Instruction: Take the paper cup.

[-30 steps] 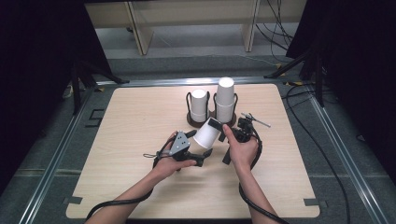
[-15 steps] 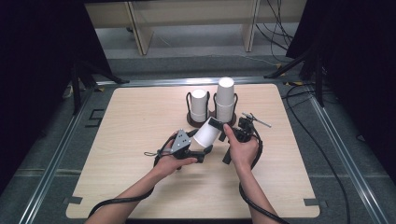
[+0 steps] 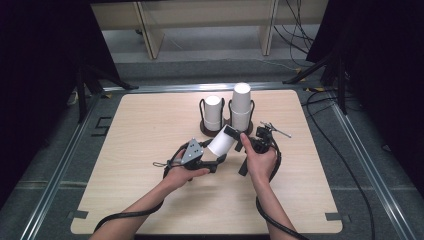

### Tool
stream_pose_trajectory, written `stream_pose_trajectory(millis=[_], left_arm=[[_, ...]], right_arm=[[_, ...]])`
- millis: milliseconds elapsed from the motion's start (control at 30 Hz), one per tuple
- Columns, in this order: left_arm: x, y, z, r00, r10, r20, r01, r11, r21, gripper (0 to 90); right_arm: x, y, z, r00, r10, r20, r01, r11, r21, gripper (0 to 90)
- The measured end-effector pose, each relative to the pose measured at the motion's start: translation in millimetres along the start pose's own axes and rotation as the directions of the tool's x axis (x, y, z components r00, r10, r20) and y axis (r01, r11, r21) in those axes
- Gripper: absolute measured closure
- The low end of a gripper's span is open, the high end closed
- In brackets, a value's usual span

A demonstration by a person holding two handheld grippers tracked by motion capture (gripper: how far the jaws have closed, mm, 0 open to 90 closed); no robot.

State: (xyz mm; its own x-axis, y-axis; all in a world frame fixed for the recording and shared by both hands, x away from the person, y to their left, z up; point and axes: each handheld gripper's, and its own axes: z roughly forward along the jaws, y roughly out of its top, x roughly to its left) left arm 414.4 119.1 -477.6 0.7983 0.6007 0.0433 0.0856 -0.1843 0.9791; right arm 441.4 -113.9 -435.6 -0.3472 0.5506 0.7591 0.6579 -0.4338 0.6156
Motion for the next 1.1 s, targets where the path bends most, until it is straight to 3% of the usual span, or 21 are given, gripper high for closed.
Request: stream_pose_trajectory(millis=[133, 167, 200, 267, 333, 400, 667, 800, 833, 1000, 1100], left_arm=[[1.0, 0.7, -1.2, 1.0, 0.0, 0.0, 0.0, 1.0, 0.0, 28.1], [1.3, 0.5, -0.9, 1.0, -0.001, 0.004, 0.001, 1.0, -0.006, 28.4], [1.3, 0.5, -0.9, 1.0, -0.001, 0.004, 0.001, 1.0, -0.006, 28.5], [1.7, 0.8, -2.5, 1.0, 0.001, 0.005, -0.001, 1.0, 0.007, 28.6], [2.3, 1.0, -3.5, 1.0, 0.002, 0.008, -0.002, 1.0, 0.009, 28.7], [3.0, 1.1, -3.7, 0.9999, 0.003, 0.017, -0.003, 1.0, -0.001, 28.7], [9.0, 2.3, -11.5, 0.9989, 0.024, 0.042, -0.025, 0.9987, 0.045, 28.9], [13.8, 3.5, -15.3, 0.9972, 0.043, 0.06, -0.047, 0.9965, 0.07, 29.0], [16.1, 4.8, -17.4, 0.9962, 0.051, 0.07, -0.057, 0.9947, 0.085, 29.0], [21.2, 7.8, -21.2, 0.9944, 0.067, 0.082, -0.075, 0.992, 0.102, 29.1], [25.6, 9.9, -24.9, 0.9921, 0.089, 0.088, -0.101, 0.9846, 0.142, 29.1]], right_arm=[[-1.8, -0.3, 0.5, 0.9997, -0.015, -0.018, 0.015, 1.0, -0.009, 31.2], [-0.9, -0.5, 0.4, 0.9996, -0.027, 0.013, 0.027, 1.0, -0.009, 30.3], [-0.9, -0.5, 0.4, 0.9996, -0.027, 0.013, 0.027, 1.0, -0.009, 30.3], [-3.6, -0.7, 0.8, 0.9986, -0.05, -0.015, 0.05, 0.999, -0.018, 29.5], [-2.5, -0.1, -0.9, 0.9978, -0.065, 0.008, 0.066, 0.998, -0.014, 28.1], [-2.2, 0.7, -1.7, 0.998, -0.06, -0.018, 0.06, 0.998, -0.017, 27.1], [-1.1, 4.4, -4.4, 0.9939, -0.105, -0.033, 0.104, 0.993, -0.053, 24.2], [0.8, 6.6, -8.7, 0.9827, -0.183, -0.026, 0.18, 0.979, -0.094, 24.7], [1.0, 7.6, -10.0, 0.976, -0.216, -0.028, 0.212, 0.971, -0.109, 23.7], [1.6, 9.4, -14.4, 0.9655, -0.259, -0.027, 0.254, 0.96, -0.119, 21.8], [0.2, 10.5, -17.9, 0.9571, -0.289, -0.028, 0.283, 0.95, -0.129, 22.8]])
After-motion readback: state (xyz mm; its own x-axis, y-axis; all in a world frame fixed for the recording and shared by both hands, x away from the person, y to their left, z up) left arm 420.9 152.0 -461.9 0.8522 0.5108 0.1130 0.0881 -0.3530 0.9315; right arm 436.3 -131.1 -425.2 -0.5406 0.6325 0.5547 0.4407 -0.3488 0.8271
